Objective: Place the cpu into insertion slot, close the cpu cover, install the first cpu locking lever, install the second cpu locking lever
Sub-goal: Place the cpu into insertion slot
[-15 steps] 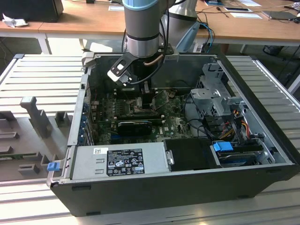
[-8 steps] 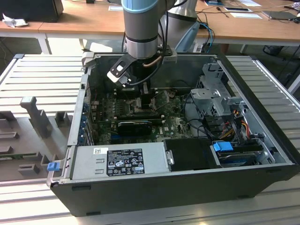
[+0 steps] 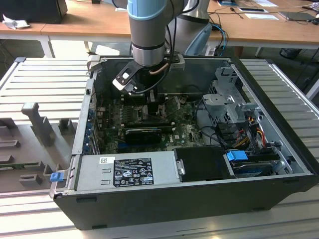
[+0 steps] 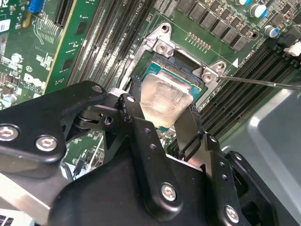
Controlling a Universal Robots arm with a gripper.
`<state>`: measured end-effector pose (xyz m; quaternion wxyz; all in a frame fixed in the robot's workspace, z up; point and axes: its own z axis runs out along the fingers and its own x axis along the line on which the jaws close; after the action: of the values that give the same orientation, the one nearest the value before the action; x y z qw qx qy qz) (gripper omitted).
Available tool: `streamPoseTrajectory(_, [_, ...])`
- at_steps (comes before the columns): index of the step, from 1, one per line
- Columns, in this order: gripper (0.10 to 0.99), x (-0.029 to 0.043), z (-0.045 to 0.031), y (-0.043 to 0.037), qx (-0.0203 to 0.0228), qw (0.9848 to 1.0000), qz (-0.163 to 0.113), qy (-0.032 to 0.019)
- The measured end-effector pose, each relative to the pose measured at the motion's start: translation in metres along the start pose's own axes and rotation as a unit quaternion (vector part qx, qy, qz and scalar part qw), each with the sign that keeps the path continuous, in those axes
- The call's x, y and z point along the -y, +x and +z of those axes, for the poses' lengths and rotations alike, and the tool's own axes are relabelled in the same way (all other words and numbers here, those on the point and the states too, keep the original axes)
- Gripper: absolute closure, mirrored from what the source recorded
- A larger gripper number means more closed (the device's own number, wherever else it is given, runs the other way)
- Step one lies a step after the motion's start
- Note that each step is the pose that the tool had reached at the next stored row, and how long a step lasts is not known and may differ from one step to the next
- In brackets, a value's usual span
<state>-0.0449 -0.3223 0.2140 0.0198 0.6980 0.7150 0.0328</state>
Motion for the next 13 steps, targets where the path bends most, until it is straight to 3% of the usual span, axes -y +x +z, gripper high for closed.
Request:
streamPoseTrajectory(3, [0.557,0.0,0.0033,0.0016,0.001,0.9999,0.012,0.0])
streamPoseTrajectory(13, [0.557,-0.0017,0.0092,0.0019,0.0011,0.9999,0.015,0.0016])
